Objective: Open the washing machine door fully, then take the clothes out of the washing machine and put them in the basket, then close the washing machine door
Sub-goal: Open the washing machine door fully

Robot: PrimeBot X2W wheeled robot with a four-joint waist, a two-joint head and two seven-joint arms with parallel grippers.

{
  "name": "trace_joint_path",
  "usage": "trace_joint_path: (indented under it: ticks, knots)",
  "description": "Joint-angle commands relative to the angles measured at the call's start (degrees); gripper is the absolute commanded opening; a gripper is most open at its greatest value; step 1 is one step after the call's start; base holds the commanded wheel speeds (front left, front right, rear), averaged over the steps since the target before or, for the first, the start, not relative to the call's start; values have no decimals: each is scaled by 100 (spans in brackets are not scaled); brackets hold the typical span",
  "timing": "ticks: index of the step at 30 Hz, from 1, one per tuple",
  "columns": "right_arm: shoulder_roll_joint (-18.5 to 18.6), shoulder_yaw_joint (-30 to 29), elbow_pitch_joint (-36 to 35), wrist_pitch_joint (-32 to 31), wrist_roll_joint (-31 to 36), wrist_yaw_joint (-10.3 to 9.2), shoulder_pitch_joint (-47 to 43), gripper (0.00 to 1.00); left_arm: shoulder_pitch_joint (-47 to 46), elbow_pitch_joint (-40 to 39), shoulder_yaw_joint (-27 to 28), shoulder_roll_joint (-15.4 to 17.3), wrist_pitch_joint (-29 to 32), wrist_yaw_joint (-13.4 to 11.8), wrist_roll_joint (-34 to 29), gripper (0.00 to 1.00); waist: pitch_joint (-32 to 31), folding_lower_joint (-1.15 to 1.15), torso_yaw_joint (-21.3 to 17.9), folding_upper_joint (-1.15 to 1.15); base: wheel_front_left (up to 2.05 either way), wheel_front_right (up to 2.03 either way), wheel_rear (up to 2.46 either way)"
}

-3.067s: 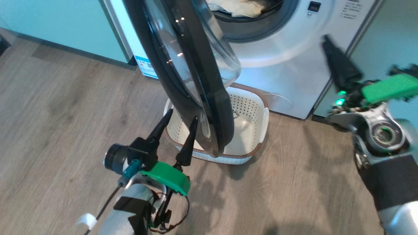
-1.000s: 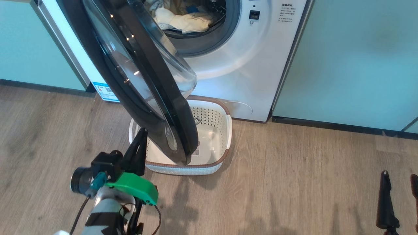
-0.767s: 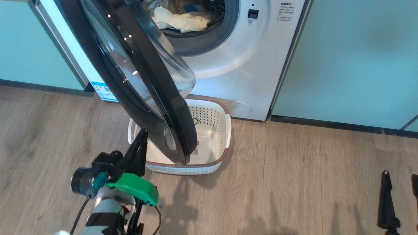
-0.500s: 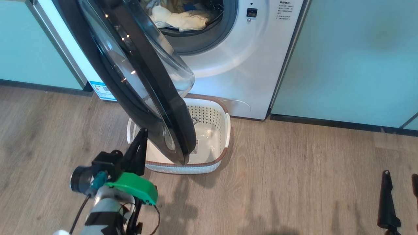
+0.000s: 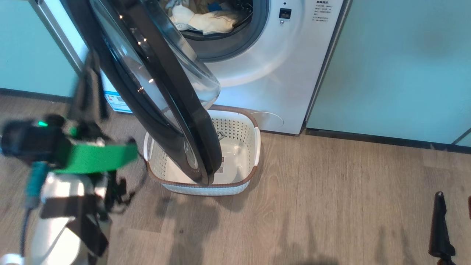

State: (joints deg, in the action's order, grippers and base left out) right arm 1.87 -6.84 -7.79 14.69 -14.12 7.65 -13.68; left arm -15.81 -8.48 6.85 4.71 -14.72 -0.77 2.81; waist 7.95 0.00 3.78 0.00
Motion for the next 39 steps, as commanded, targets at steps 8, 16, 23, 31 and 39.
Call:
trace_joint_path:
  ticks: [8, 16, 23, 31, 39]
  knots:
    - [101, 65, -128, 30, -12, -16, 240, 100, -881, -1677, -185, 232, -28, 150, -142, 0, -21, 0, -9, 0, 0, 0, 0]
    - [101, 97, -116, 30, -7, -16, 232, 100, -550, -1722, -1510, -38, 378, 524, 394, 0, -71, 0, -90, 0, 0, 0, 0]
    - [101, 99, -118, 30, -24, -16, 196, 100, 39, -1486, -2458, -128, 1435, 592, 1104, 0, -67, 0, -130, 0, 0, 0, 0]
    - [100, 127, -94, 30, -28, -16, 226, 100, 355, -979, -2830, -150, 1907, 450, 1388, 0, -44, 0, -194, 0, 0, 0, 0]
    - [100, 118, -64, 30, -55, -16, 264, 100, 308, -338, -2809, -95, 1956, 280, 1219, 0, -4, 0, -272, 0, 0, 0, 0]
